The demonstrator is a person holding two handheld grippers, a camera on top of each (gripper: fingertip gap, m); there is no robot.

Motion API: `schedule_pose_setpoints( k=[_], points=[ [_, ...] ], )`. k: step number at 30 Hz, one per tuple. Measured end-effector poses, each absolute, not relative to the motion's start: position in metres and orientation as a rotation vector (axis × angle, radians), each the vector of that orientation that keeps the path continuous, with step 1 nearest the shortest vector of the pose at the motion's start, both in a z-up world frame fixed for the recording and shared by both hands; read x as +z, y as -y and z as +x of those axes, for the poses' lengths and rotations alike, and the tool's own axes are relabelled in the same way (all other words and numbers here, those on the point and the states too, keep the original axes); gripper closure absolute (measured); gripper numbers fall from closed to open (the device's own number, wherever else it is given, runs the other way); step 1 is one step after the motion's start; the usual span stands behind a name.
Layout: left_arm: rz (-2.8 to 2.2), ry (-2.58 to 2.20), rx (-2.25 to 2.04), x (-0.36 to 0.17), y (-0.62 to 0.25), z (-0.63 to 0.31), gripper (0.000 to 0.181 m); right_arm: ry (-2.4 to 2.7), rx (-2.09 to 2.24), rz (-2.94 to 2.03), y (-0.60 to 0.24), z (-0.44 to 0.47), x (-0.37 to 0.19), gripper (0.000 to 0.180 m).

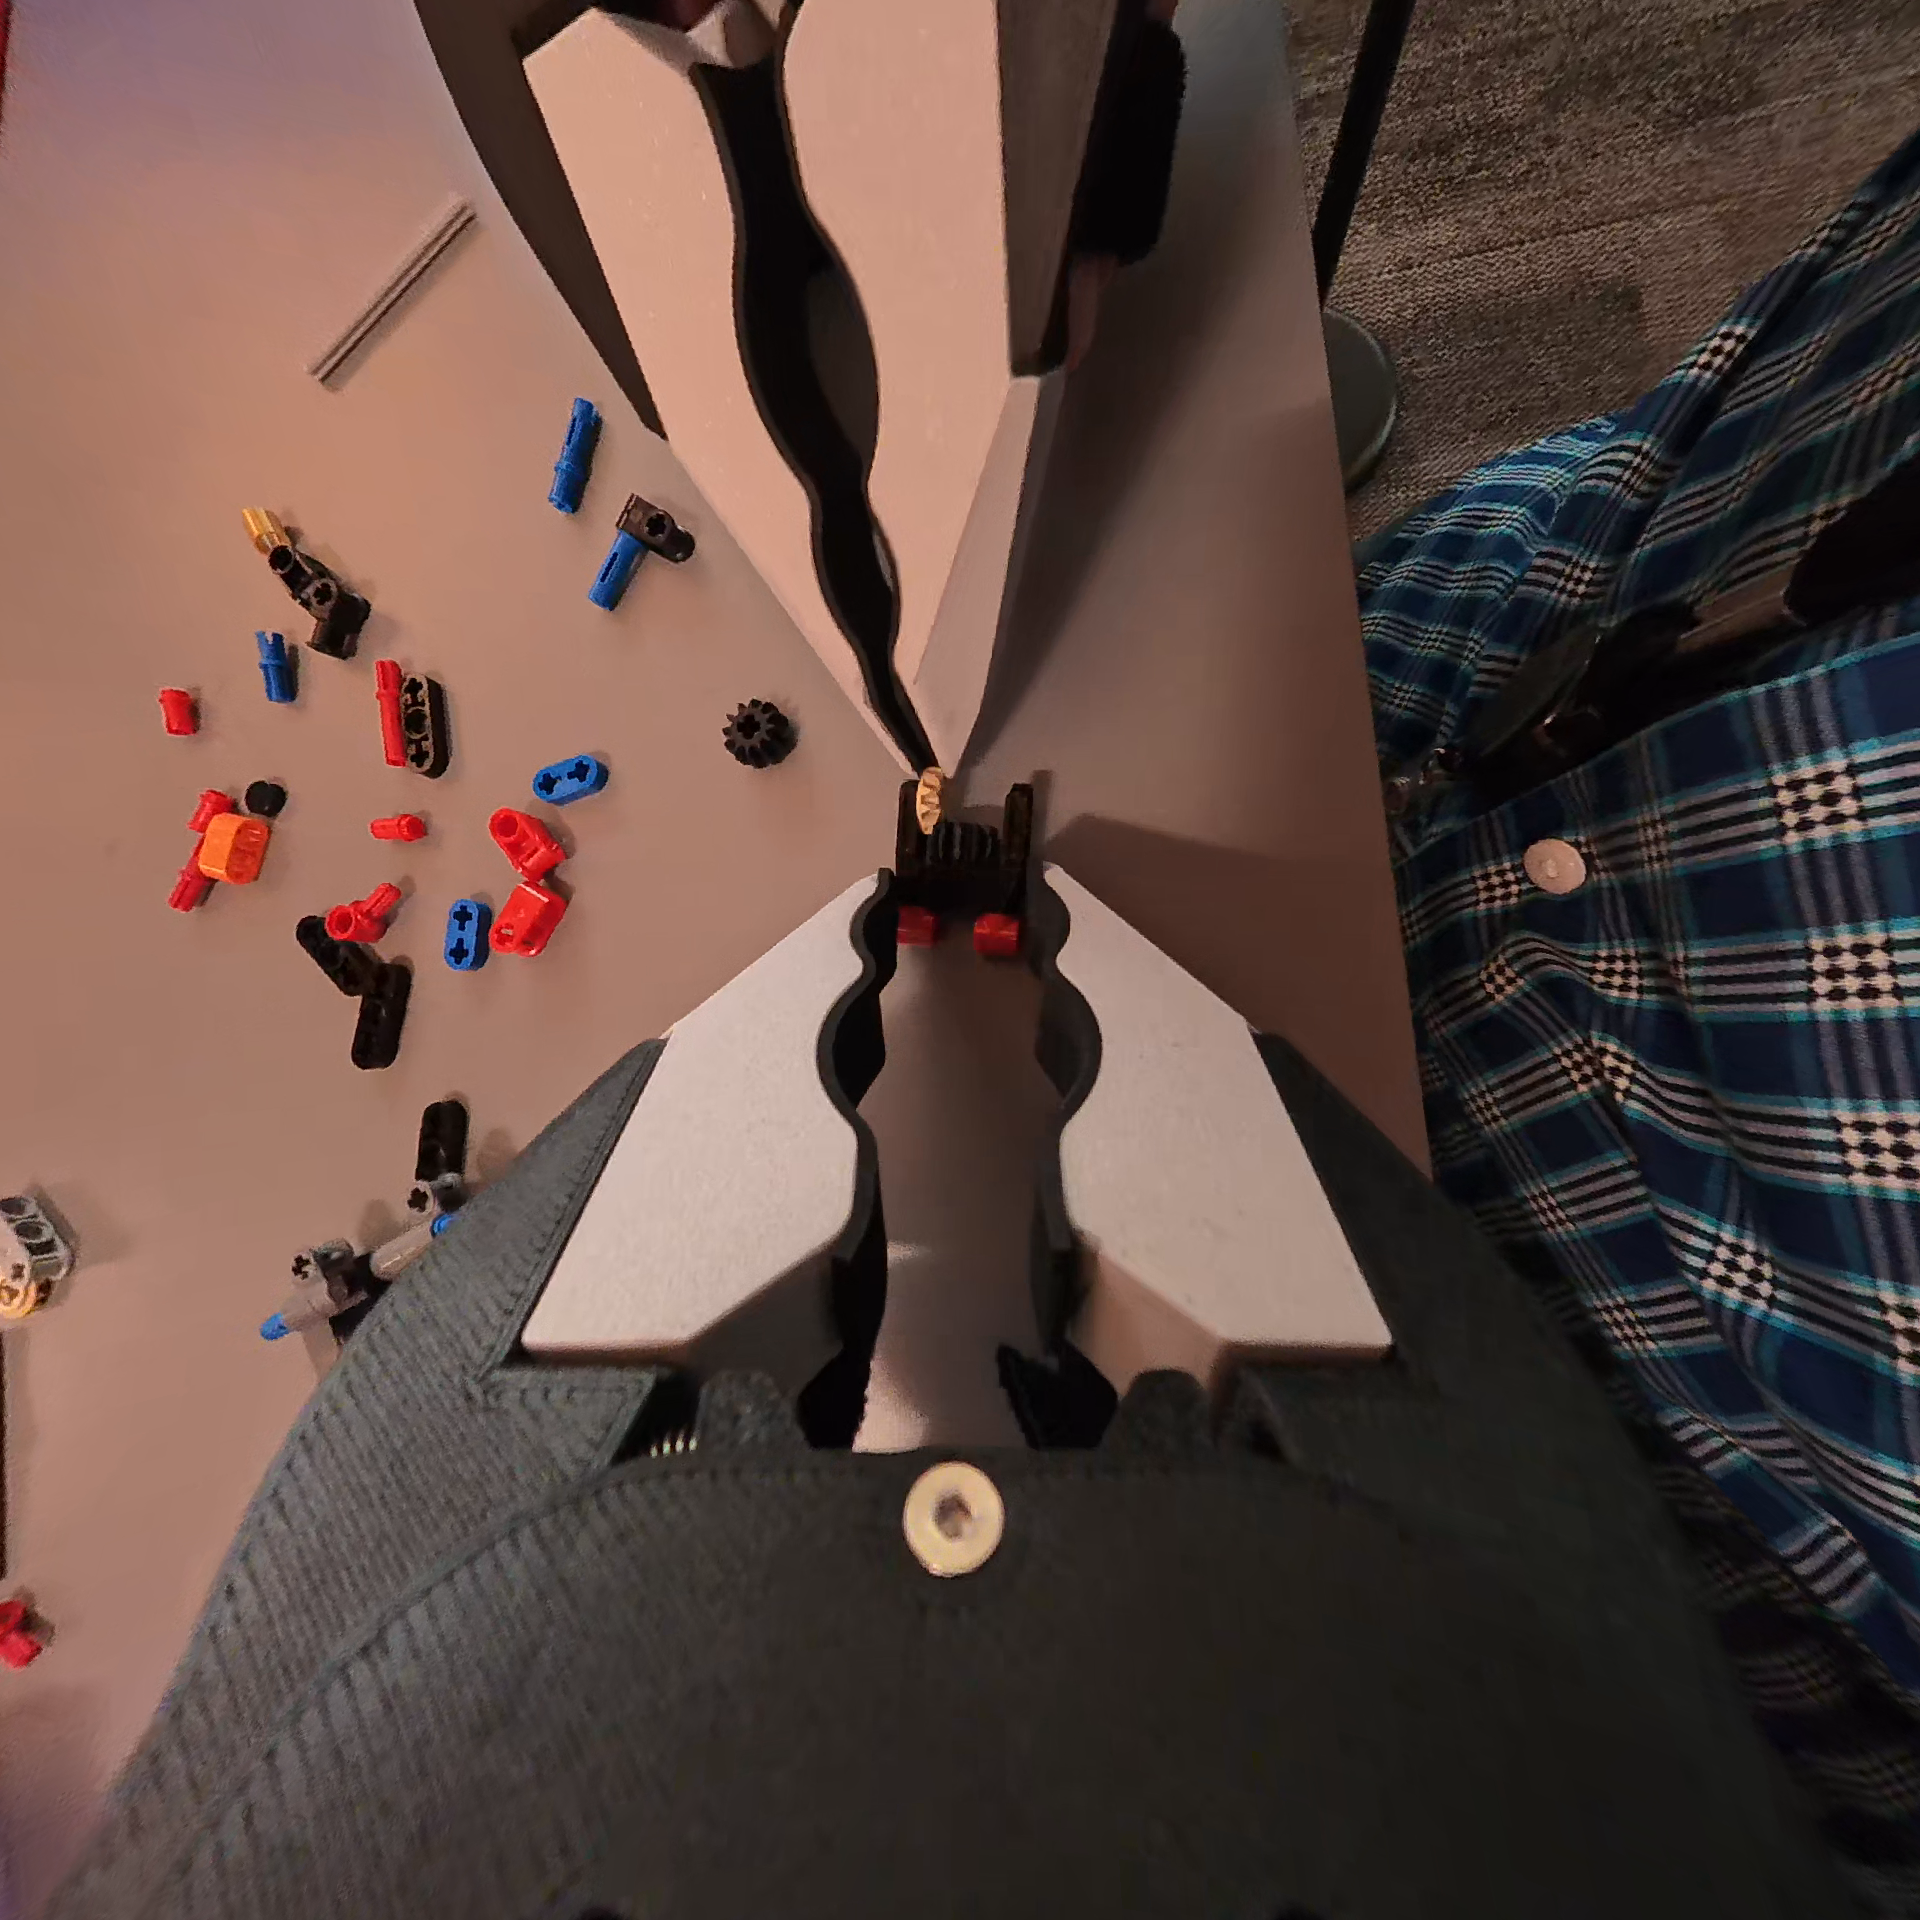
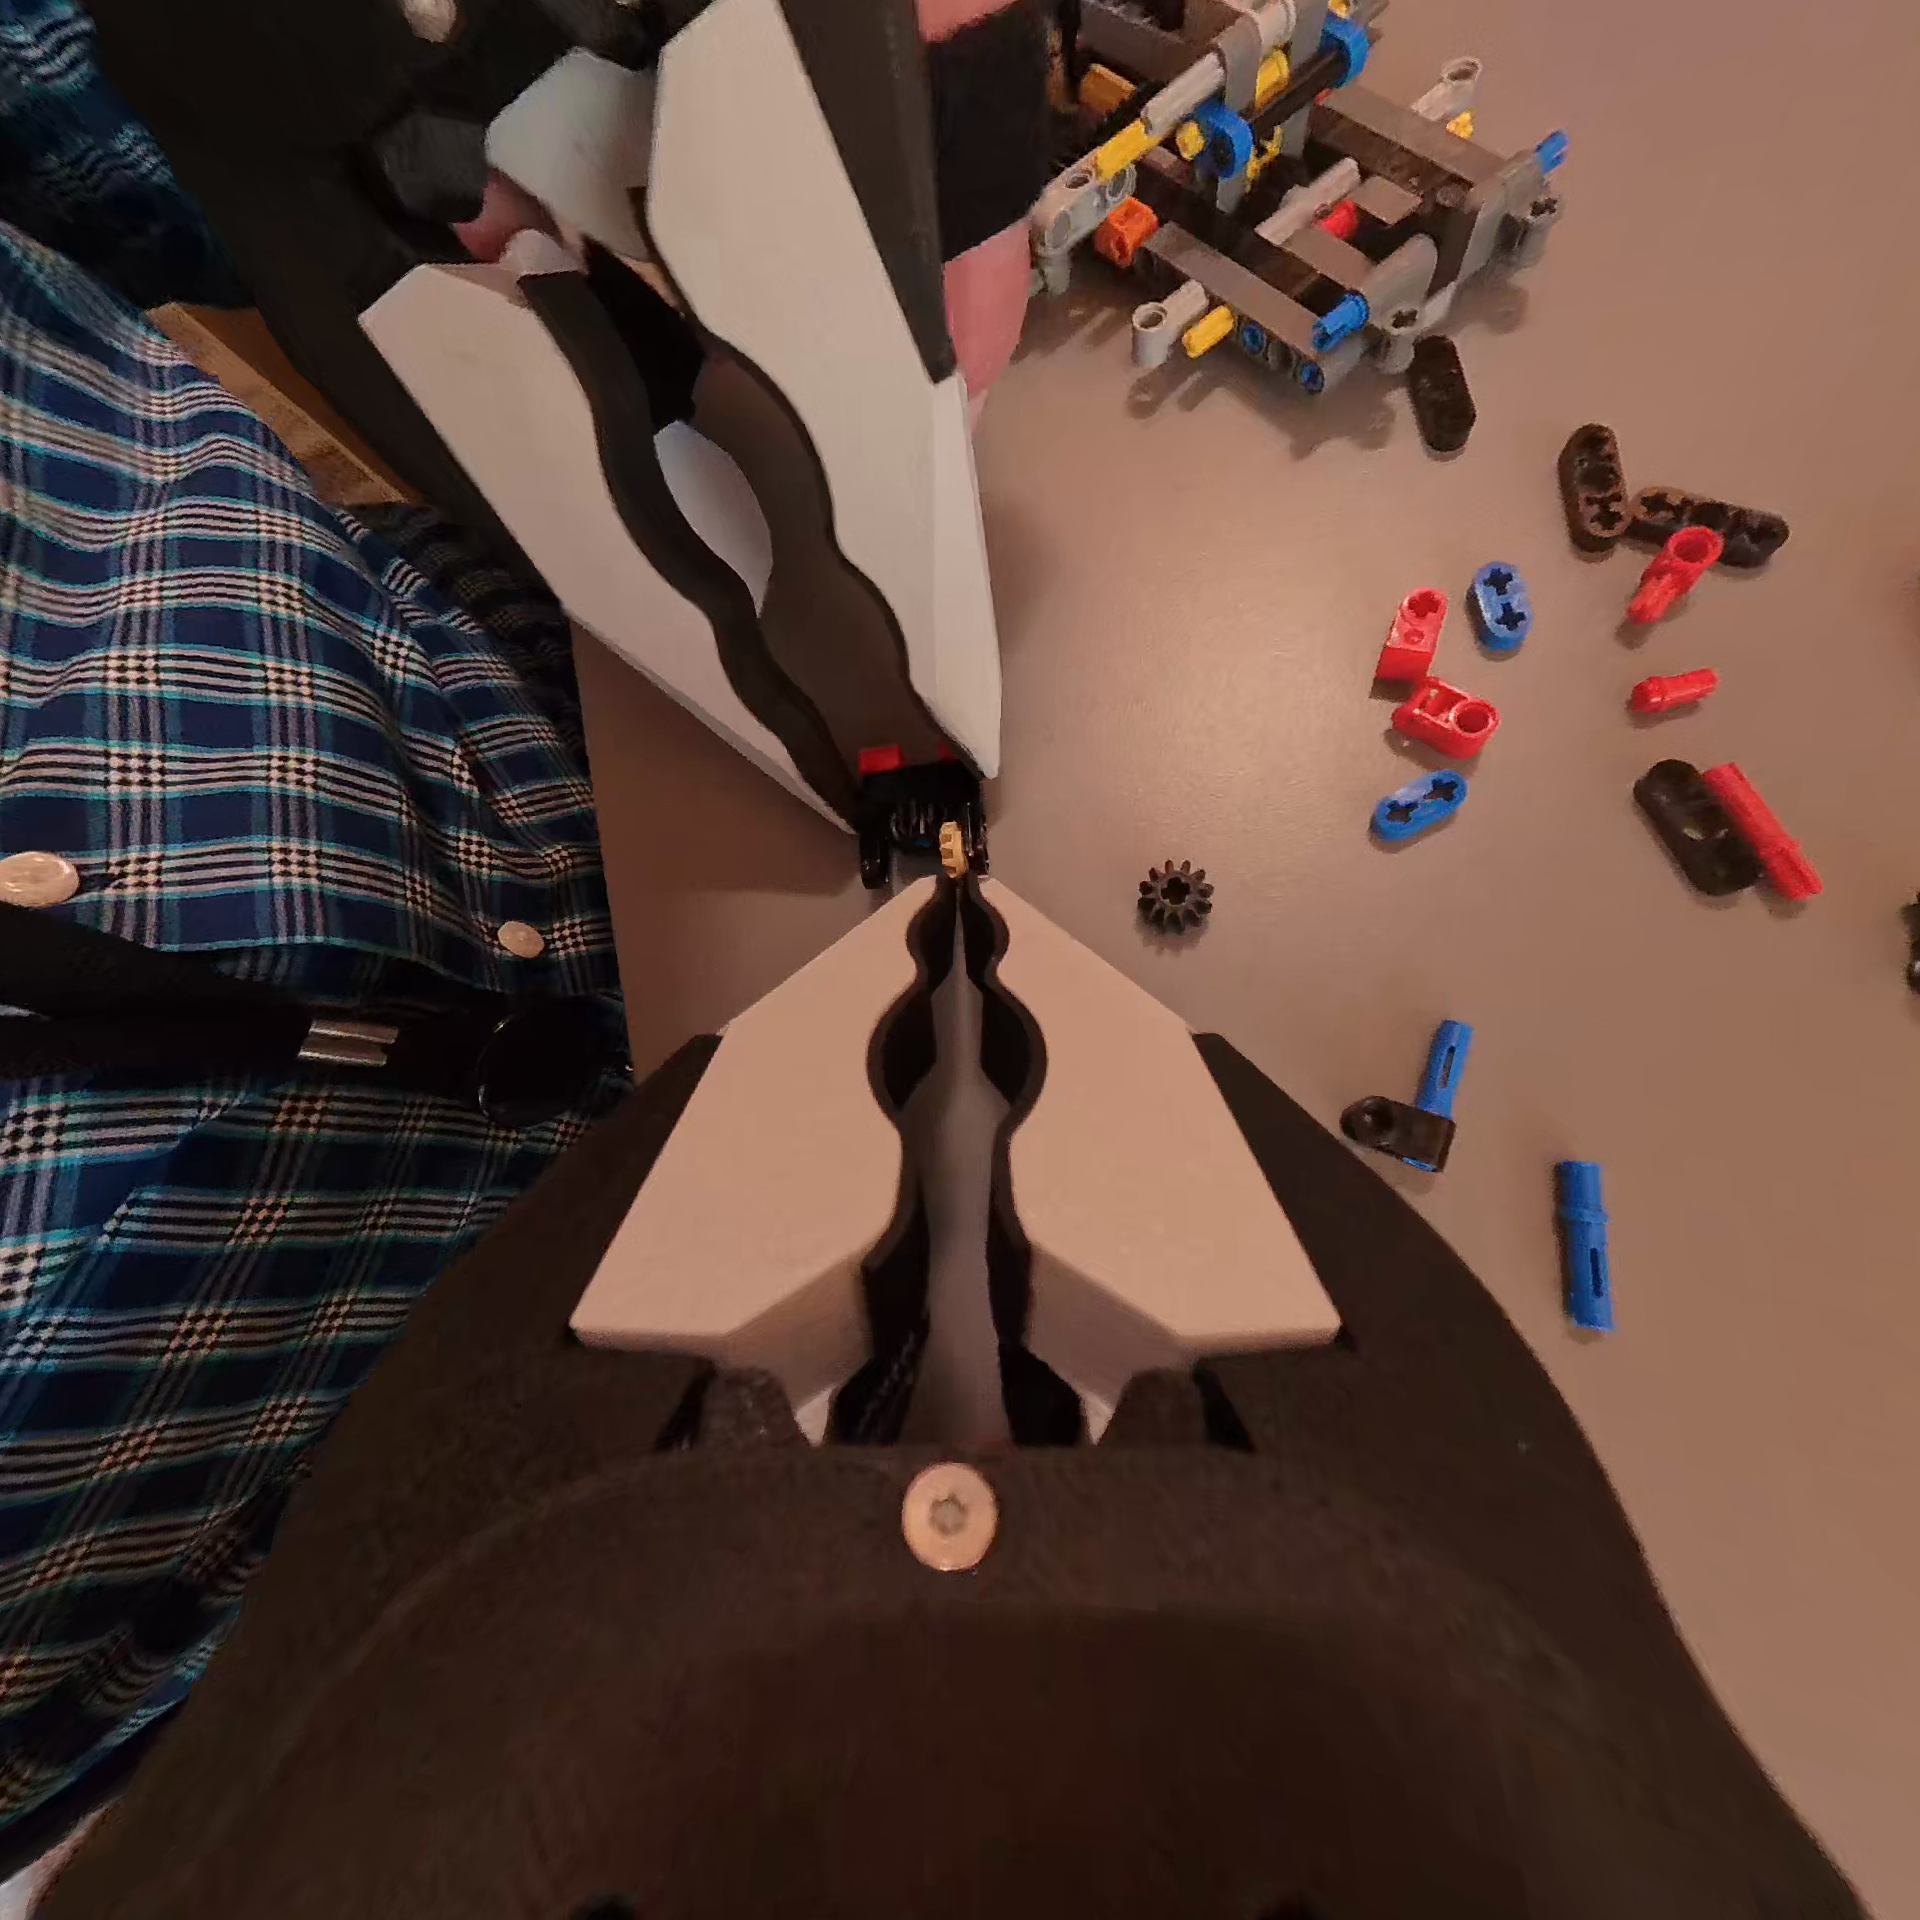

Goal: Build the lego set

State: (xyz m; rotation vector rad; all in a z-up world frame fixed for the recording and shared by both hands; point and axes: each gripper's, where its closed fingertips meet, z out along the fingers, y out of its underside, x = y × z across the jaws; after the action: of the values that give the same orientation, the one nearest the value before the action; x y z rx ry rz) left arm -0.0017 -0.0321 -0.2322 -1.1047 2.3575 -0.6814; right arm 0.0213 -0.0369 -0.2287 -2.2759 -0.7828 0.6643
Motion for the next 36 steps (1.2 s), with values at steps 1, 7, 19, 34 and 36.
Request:
schedule_pose_setpoints(
  k=[1, 7, 19, 34, 36],
  points=[
    [-1.100, -2.357, -0.672, -0.2318, 0.0318, -0.0013, 0.158, 0.769, 0.661, -2.295, 0.0367, 0.0222, -0.2295, 0.180],
    [-1.088, -2.360, -0.643, -0.2314, 0.0309, -0.0004, 0.159, 0.722, 0.616, -2.350, 0.0373, 0.0234, -0.2324, 0.180],
    [-1.084, -2.339, -0.622, -0.2313, 0.0293, 0.0004, 0.158, 0.613, 0.549, -2.359, 0.0355, 0.0251, -0.2331, 0.178],
    [-1.083, -2.321, -0.656, -0.2312, 0.0298, 0.0012, 0.158, 0.656, 0.514, -2.320, 0.0337, 0.0232, -0.2332, 0.178],
    [-1.084, -2.319, -0.651, -0.2311, 0.0291, 0.0014, 0.159, 0.643, 0.520, -2.322, 0.0327, 0.0231, -0.2335, 0.179]
  ],
)
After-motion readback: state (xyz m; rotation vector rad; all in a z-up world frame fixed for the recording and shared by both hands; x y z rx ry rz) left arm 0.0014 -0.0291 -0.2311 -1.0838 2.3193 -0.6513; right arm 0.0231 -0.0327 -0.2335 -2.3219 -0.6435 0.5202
